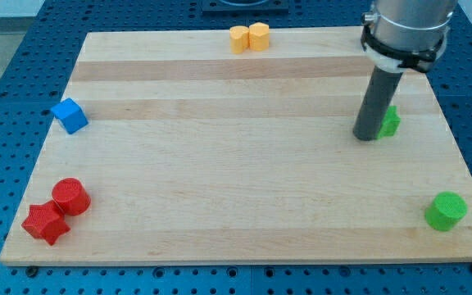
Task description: Move the green circle to the bottom right to the green star
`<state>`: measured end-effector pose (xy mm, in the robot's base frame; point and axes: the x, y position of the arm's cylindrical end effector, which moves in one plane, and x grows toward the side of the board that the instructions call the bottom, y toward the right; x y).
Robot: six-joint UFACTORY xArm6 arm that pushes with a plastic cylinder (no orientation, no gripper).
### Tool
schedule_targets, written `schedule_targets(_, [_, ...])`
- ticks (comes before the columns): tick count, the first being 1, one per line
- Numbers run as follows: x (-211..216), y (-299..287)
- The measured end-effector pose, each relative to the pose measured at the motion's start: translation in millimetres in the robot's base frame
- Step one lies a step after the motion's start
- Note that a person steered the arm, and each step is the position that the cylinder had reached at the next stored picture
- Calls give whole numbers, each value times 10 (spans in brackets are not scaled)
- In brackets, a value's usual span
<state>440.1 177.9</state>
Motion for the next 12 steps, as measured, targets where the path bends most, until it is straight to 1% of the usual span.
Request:
schedule_targets(1, [-89, 126])
schedule_targets(2, [-112, 126])
schedule_targets(3, [110, 57])
schedule_targets(5, [1226, 13])
schedule_targets(6, [1637, 13])
schedule_targets(7, [1777, 79])
schedule_targets(9, [1776, 629])
schedule_targets(10, [1770, 631])
schedule_targets(12, [1563, 615])
